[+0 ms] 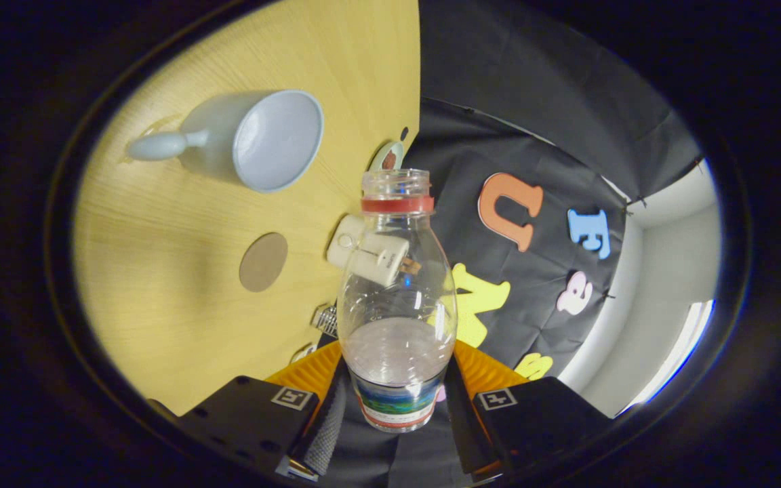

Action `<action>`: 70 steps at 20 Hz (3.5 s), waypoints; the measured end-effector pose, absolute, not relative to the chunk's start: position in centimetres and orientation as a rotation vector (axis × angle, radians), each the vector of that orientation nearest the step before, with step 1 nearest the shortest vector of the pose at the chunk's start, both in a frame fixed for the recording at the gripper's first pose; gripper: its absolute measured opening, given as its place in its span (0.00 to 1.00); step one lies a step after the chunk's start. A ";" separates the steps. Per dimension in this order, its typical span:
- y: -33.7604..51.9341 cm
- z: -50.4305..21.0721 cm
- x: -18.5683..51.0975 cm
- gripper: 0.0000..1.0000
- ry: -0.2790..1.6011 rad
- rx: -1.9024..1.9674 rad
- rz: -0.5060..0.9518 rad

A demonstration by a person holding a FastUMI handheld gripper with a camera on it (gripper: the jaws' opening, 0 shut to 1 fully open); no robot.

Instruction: Take the bottle from table, then pour the juice into the cup, finally place the bottle on the coaster

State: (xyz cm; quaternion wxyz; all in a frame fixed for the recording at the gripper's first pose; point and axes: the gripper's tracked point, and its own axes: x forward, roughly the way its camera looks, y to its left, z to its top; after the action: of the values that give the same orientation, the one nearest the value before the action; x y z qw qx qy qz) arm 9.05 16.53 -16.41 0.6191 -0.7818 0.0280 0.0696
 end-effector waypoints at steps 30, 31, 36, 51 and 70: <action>15.0 -16.8 3.5 0.74 0.241 -0.296 0.257; 15.1 -16.7 3.3 0.74 0.248 -0.236 0.269; 15.9 -16.2 3.1 0.74 0.247 -0.015 0.311; 15.6 -16.1 16.8 0.74 0.180 0.051 0.315; 16.4 -25.8 22.1 0.78 0.304 0.054 0.310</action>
State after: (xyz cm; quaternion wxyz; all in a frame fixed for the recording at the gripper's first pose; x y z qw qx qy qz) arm 22.07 16.45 -25.77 0.9761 0.0266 0.1509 0.1538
